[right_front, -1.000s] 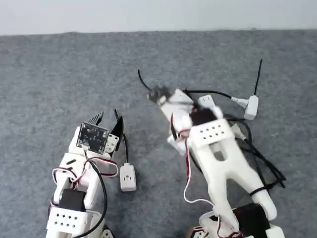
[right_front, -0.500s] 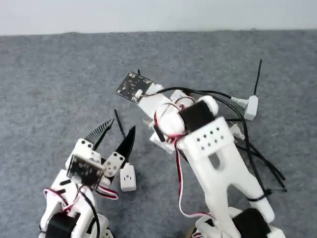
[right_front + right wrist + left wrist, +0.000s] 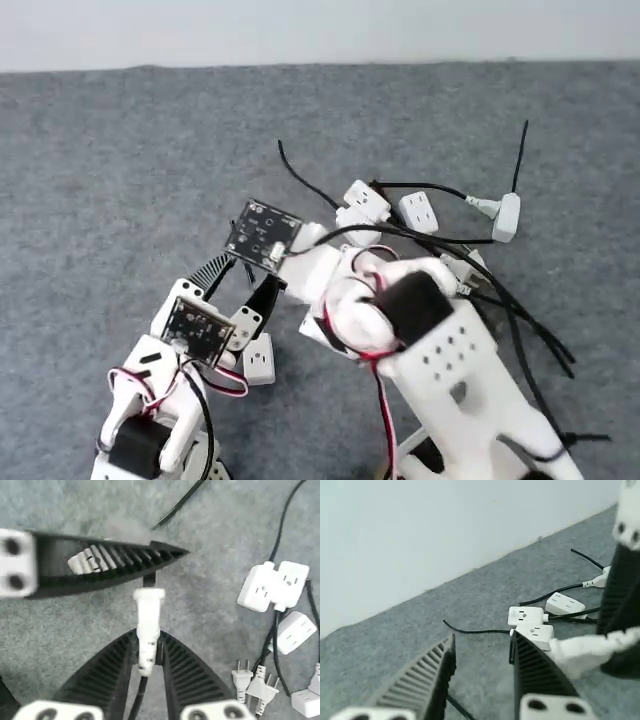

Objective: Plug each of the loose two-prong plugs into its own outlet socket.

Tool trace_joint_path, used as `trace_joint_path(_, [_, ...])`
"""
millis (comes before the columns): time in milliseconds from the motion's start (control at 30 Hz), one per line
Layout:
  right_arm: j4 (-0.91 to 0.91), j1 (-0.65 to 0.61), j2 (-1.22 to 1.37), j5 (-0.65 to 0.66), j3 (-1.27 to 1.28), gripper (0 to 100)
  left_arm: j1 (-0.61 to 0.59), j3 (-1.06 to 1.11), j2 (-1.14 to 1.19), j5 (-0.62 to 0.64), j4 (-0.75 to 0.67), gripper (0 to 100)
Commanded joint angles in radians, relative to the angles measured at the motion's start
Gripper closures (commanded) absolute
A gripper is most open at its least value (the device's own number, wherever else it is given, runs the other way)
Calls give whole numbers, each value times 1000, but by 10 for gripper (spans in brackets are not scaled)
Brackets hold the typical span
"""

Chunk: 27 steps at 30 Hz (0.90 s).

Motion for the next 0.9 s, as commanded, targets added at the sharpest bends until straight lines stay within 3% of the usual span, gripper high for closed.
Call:
trace_joint_path(0, [-24, -10, -74, -26, -5, 990, 12, 7, 3, -6, -48, 830])
trace_joint_path(467, [-25, 12, -85, -60, 8, 990, 14, 36, 3, -2, -54, 830])
trace_joint_path(667, [-148, 15, -85, -58, 118, 990, 12, 36, 2, -2, -54, 830])
trace_joint_path(867, [-157, 16, -84, -58, 129, 990, 6, 30, 2, -2, -51, 830])
